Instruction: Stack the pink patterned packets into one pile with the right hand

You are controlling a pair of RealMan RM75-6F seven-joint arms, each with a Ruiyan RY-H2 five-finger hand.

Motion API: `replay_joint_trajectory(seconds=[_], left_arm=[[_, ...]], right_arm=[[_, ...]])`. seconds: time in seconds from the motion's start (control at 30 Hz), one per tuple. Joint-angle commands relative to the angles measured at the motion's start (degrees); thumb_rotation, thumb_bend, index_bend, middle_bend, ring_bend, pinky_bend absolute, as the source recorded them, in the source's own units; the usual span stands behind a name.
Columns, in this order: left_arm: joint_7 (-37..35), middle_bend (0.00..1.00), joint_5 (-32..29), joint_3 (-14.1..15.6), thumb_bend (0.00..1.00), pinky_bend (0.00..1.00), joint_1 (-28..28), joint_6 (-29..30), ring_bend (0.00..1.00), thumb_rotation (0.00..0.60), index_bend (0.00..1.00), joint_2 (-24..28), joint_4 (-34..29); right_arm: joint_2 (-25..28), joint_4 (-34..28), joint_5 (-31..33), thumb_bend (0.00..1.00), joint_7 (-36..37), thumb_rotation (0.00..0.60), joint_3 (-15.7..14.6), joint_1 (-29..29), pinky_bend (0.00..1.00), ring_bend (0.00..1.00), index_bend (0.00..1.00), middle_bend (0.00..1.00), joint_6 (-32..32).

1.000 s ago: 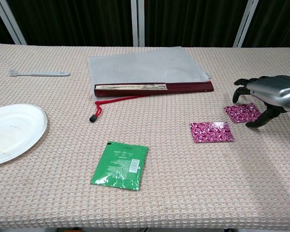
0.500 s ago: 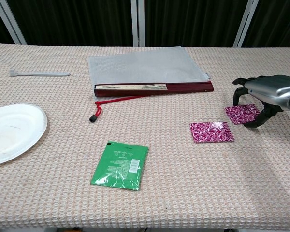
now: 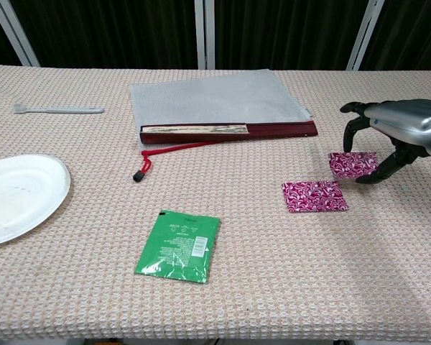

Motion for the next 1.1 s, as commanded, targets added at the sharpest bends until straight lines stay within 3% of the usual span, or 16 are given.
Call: replay_joint_trajectory(seconds=[0.03, 0.3, 0.63, 0.8, 1.1], left_arm=[[-0.3, 0.07, 0.1, 0.0, 0.09, 0.18, 0.0, 0.2, 0.01, 0.160, 0.09, -0.1, 0.2], [-1.6, 0.07, 0.7, 0.5, 0.09, 0.18, 0.1, 0.3, 0.01, 0.154, 0.09, -0.1, 1.5], [-2.7, 0.07, 1.0, 0.8, 0.09, 0.18, 0.2, 0.6, 0.01, 0.145, 0.09, 0.0, 2.8], [-4.0, 0.07, 0.9, 1.0, 0.09, 0.18, 0.0, 0.0, 0.01, 0.081, 0.09, 0.0, 3.5], [-5.6, 0.07, 0.4, 1.1, 0.09, 0.18, 0.1, -0.3, 0.01, 0.080, 0.09, 0.1, 4.5]], right_arm=[[2.2, -6.7, 1.0, 0.49, -2.6, 0.594, -0.2, 0.5, 0.00, 0.00, 0.44, 0.00, 0.5], [-2.2, -12.1, 6.3, 0.49, -8.9, 0.595, -0.2, 1.1, 0.00, 0.00, 0.44, 0.00, 6.1], [-8.2, -9.6, 11.2, 0.48, -11.5, 0.595, 0.7, 1.7, 0.00, 0.00, 0.45, 0.00, 9.5], [-9.5, -8.8, 11.9, 0.48, -11.2, 0.596, 1.3, 2.0, 0.00, 0.00, 0.44, 0.00, 9.7], [-11.9, -7.0, 12.7, 0.48, -11.4, 0.595, 1.9, 3.0, 0.00, 0.00, 0.43, 0.00, 9.3]])
